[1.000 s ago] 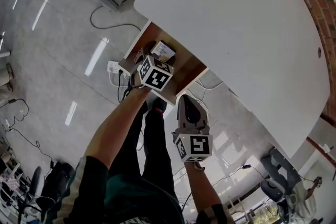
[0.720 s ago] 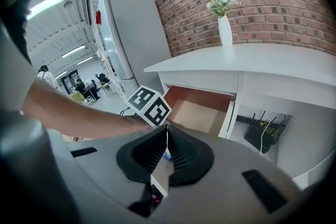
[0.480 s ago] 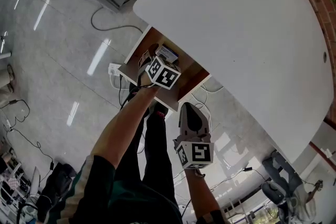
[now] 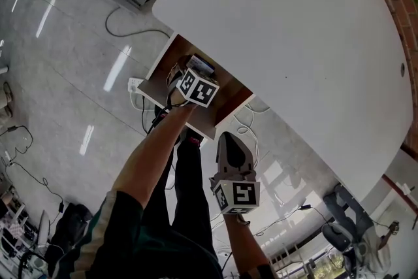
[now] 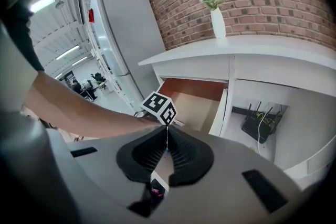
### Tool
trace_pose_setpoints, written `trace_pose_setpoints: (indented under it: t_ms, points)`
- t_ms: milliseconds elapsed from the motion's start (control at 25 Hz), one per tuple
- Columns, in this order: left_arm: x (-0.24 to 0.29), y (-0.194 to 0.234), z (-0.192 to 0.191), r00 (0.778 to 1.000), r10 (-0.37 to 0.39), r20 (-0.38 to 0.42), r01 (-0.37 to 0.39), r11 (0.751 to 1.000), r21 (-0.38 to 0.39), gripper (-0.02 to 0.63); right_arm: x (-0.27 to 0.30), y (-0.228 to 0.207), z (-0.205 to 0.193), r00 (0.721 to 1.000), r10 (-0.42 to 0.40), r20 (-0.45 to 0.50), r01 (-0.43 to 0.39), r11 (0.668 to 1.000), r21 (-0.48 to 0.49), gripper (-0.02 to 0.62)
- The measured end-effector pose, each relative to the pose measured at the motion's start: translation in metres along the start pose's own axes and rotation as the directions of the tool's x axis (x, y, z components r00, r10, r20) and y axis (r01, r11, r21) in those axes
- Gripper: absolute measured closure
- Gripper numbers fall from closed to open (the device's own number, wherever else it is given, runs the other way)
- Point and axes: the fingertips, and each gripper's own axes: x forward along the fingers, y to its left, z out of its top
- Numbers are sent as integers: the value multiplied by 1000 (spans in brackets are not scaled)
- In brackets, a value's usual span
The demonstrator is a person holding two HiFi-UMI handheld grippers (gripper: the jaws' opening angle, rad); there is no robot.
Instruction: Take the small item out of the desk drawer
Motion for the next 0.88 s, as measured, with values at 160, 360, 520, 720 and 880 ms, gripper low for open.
trace_pose_setpoints:
  t_ms: [160,360,520,720,880]
  points:
    - [5,0,-1,1000,5,-6,-5,1000,5,158,0,4,-1,1000,14,-9,-14,1000,1,571]
    - [4,1,-2,1000,-3,-7,3,1000,3,158,0,3,3,1000,-1,23,0,999,46,571]
    - [5,0,-2,1000,3,-10,-3,1000,12,161,-3,1,3,1000,0,21,-1,999,42,571]
    - [-1,2,-3,1000,-4,-12,4,1000,16,164,-13,-6,-1,1000,-22,11,22,998,53,571]
    - [-16,-1,-2,1000,-6,11,6,1000,13,164,-21,-6,-6,1000,-11,-14,12,1000,28,571]
